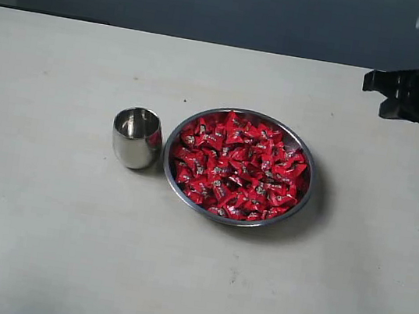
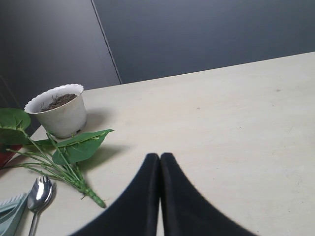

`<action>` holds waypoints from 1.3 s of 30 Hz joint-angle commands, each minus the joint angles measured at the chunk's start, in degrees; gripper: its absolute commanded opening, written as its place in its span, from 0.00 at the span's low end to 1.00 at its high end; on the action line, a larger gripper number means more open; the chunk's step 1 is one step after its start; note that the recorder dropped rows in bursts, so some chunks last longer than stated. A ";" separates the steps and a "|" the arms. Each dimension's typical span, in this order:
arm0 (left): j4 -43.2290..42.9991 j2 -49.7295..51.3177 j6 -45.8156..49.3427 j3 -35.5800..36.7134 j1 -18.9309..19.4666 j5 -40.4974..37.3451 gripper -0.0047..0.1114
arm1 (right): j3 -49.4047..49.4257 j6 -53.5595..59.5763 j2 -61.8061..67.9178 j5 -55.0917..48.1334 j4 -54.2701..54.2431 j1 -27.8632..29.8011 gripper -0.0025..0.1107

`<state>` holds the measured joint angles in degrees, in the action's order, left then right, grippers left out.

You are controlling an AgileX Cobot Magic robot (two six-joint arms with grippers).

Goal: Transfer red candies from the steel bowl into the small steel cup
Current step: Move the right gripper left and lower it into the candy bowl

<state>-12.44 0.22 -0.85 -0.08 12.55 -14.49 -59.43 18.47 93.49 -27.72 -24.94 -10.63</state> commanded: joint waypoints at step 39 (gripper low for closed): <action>-0.25 -0.22 -0.21 0.08 -0.16 0.76 0.04 | -30.11 5.42 29.68 -24.61 11.10 -29.01 0.36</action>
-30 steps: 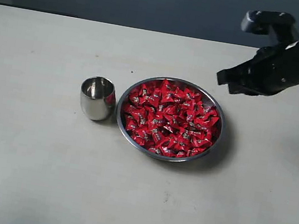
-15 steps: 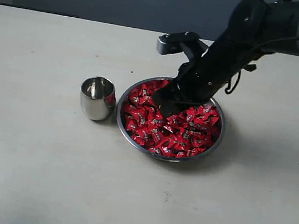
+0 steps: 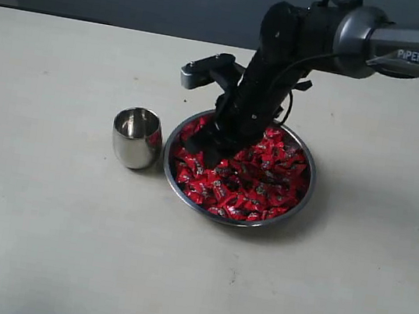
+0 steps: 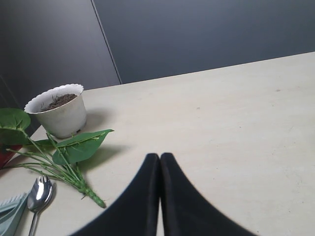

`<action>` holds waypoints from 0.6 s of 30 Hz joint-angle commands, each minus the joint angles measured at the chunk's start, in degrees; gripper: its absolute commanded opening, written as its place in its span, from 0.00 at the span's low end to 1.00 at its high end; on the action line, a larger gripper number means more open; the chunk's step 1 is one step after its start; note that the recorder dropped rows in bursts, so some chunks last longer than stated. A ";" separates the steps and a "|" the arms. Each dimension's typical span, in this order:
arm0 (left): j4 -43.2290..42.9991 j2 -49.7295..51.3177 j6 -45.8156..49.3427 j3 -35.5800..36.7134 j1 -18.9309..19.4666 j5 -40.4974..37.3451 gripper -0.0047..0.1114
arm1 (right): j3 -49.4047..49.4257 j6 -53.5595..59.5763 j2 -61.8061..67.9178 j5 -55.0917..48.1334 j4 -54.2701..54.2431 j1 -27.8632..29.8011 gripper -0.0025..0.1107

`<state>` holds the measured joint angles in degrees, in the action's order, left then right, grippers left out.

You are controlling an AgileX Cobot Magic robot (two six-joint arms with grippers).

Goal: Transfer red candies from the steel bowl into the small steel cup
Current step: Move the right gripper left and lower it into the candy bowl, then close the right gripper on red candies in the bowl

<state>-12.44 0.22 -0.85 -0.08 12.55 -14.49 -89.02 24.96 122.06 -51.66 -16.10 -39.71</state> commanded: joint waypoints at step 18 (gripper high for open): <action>-0.25 -0.22 -0.21 0.08 -0.16 0.76 0.04 | -0.87 -2.18 3.42 0.64 2.78 0.07 0.02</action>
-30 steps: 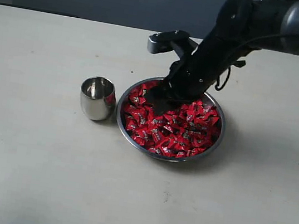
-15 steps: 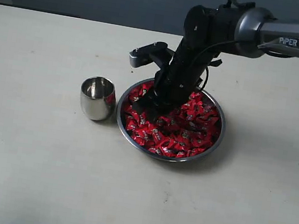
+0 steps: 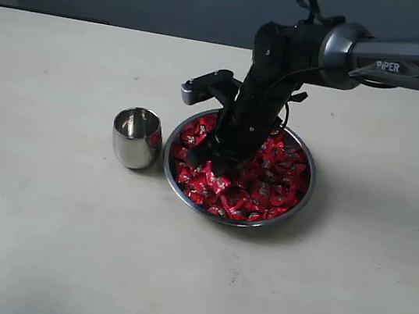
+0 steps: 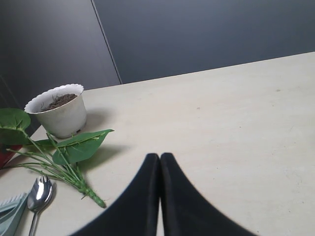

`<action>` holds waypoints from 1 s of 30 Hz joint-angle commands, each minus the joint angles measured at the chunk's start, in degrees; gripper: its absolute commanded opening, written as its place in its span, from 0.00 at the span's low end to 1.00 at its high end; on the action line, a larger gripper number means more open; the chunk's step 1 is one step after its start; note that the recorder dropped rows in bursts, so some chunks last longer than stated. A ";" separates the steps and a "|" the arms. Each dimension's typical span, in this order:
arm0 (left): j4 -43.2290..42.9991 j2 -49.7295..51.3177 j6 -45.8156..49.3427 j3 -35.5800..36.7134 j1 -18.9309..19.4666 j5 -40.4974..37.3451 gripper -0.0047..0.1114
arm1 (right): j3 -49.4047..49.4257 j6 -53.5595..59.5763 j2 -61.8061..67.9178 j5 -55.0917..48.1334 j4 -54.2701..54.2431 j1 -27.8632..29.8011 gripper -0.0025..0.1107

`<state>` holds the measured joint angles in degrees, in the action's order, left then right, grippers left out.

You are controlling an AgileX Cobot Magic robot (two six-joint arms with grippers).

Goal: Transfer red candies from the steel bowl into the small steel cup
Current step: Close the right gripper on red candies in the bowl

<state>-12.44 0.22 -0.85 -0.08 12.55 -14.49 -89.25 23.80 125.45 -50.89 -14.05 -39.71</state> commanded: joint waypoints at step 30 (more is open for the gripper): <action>-0.25 -0.22 -0.21 0.08 -0.16 0.76 0.04 | -3.79 -4.51 -6.37 -3.19 -3.61 0.07 0.02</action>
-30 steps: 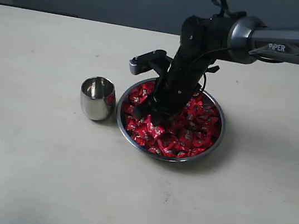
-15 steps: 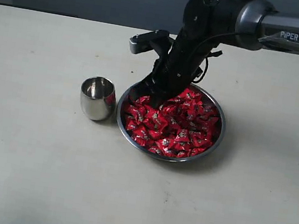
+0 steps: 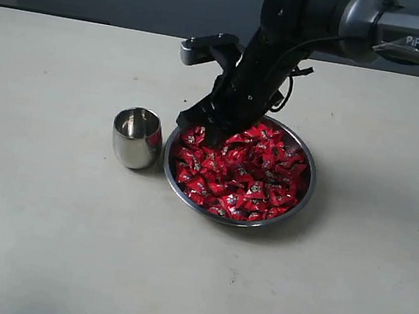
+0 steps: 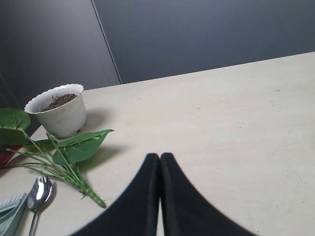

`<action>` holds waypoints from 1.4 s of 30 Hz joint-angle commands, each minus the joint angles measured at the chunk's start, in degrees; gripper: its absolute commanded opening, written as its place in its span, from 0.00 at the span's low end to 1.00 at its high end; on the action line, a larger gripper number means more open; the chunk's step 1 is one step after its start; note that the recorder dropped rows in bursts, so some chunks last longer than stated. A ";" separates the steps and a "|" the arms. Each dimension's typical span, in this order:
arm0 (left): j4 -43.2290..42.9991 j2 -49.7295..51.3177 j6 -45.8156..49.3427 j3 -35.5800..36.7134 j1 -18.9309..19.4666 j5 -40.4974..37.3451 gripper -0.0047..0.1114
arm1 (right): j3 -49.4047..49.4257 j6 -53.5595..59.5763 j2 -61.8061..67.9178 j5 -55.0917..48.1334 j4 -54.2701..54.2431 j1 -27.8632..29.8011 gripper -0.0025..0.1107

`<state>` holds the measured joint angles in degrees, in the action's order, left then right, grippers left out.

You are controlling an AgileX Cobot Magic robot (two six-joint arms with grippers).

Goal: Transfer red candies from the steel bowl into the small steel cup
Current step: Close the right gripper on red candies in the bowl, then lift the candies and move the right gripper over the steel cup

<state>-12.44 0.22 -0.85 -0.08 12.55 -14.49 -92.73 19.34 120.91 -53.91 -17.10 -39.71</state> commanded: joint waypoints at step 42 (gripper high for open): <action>-0.25 -0.22 -0.21 0.08 -0.16 0.76 0.04 | -22.52 -5.99 6.79 -4.47 -0.74 -4.68 0.39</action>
<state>-12.44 0.22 -0.85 -0.08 12.55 -14.49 -114.85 14.91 130.10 -56.79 -20.73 -45.34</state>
